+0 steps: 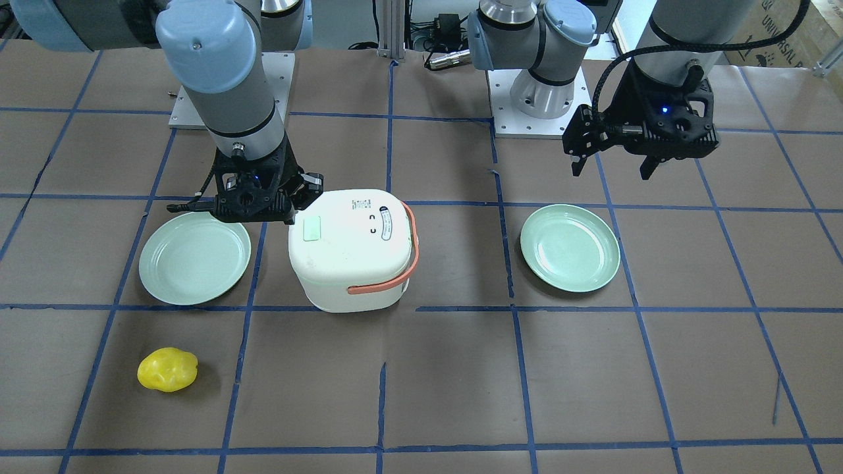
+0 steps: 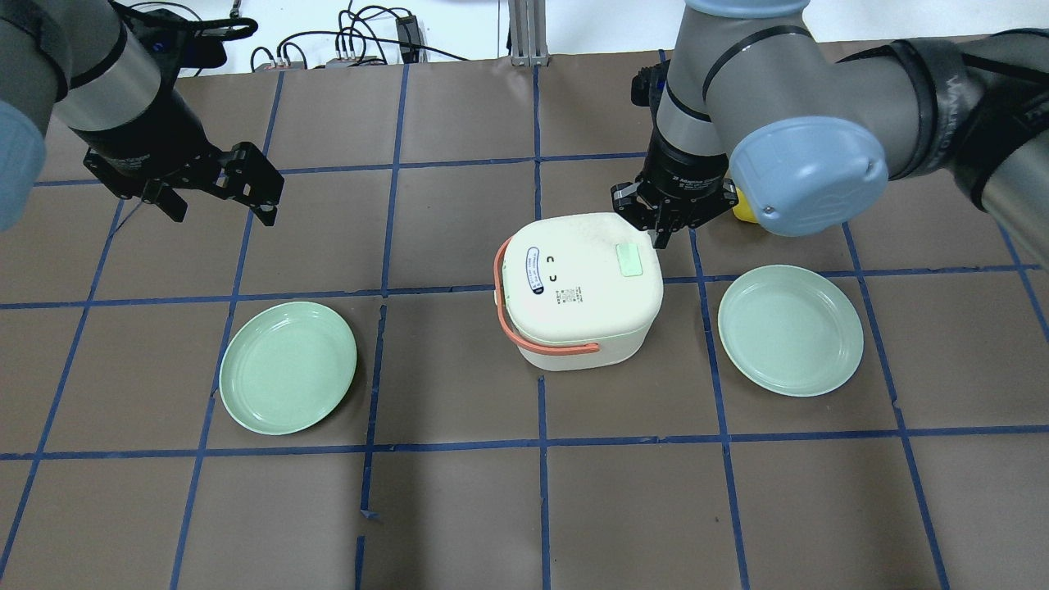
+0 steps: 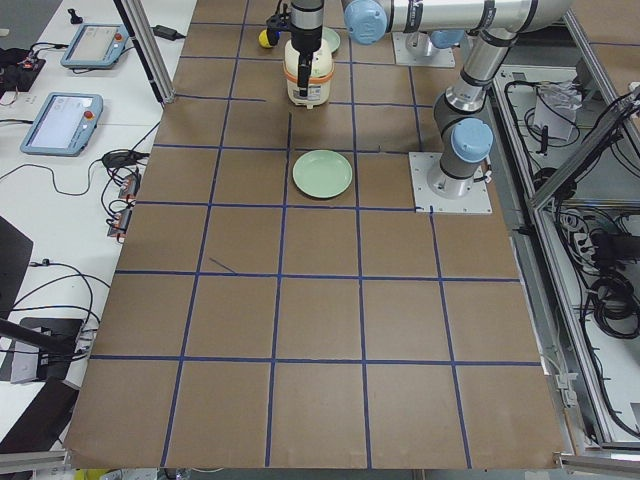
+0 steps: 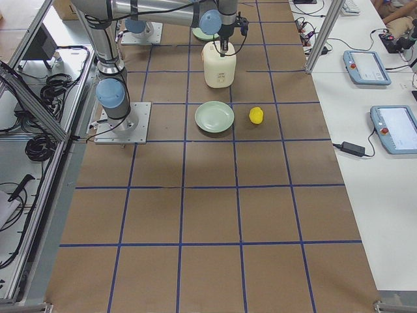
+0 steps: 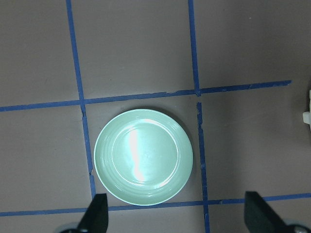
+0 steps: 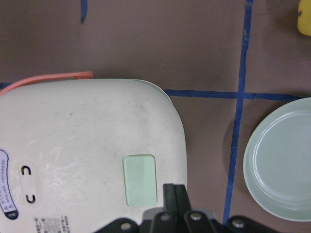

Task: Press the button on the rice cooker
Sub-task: 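Move the right gripper over the rice cooker's green button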

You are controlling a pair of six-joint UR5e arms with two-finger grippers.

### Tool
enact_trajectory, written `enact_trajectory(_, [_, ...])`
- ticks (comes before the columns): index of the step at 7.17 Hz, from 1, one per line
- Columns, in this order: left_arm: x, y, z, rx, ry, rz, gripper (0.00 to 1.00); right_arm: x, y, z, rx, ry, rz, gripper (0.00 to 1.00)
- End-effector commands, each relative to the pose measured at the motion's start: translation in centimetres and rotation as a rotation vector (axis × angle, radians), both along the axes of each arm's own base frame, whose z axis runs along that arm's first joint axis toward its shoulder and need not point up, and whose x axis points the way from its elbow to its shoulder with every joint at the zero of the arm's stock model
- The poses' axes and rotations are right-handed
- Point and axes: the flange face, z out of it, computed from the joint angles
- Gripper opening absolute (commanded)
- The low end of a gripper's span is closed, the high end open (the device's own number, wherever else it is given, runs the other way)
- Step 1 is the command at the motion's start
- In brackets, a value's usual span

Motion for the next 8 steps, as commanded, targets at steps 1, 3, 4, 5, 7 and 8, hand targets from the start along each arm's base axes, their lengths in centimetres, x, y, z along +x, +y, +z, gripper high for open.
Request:
enact_trajectory(1, [0.0,0.0,0.0,0.0,0.0,0.0,1.0,0.3,-0.02,-0.76,-0.006,-0.002,0.021,0.13])
enact_trajectory(3, [0.0,0.0,0.0,0.0,0.0,0.0,1.0,0.33,-0.24,-0.82,-0.02,-0.005,0.03,0.14])
enact_trajectory(4, [0.0,0.0,0.0,0.0,0.0,0.0,1.0,0.33,-0.13,-1.09,-0.015,-0.006,0.029,0.13])
enact_trajectory(5, [0.0,0.0,0.0,0.0,0.0,0.0,1.0,0.42,-0.15,-1.26,-0.012,-0.005,0.029,0.13])
enact_trajectory(7, [0.0,0.0,0.0,0.0,0.0,0.0,1.0,0.83,-0.13,-1.3,-0.004,-0.045,0.016,0.13])
enact_trajectory(8, [0.0,0.0,0.0,0.0,0.0,0.0,1.0,0.86,-0.11,-1.2,-0.006,-0.049,0.004,0.13])
